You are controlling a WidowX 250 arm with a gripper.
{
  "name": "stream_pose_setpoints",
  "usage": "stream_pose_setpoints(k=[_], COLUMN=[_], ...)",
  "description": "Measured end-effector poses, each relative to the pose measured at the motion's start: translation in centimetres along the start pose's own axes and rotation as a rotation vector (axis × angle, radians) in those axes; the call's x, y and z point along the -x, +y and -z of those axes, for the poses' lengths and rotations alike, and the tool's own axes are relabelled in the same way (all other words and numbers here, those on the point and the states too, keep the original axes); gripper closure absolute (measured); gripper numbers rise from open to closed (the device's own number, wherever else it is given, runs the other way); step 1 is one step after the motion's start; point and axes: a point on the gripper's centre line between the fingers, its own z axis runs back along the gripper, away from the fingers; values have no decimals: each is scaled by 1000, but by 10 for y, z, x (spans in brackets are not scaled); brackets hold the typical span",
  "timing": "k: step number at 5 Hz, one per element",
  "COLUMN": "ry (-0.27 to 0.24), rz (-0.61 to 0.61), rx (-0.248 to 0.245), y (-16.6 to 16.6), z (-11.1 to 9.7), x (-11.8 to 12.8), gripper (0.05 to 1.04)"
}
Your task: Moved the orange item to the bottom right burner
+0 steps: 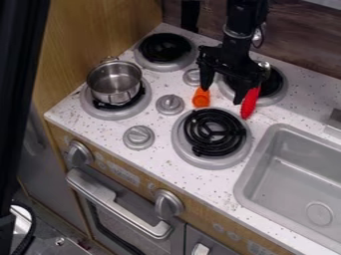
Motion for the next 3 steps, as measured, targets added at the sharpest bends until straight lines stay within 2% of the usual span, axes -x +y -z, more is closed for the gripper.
stream_pose_setpoints(k=[1,2,3], ry=[49,32,21], rz=[6,3,-41], rx=[-2,13,23], y=[-2,0,19], z=[19,32,42], x=[6,-14,-31], gripper=[86,86,86])
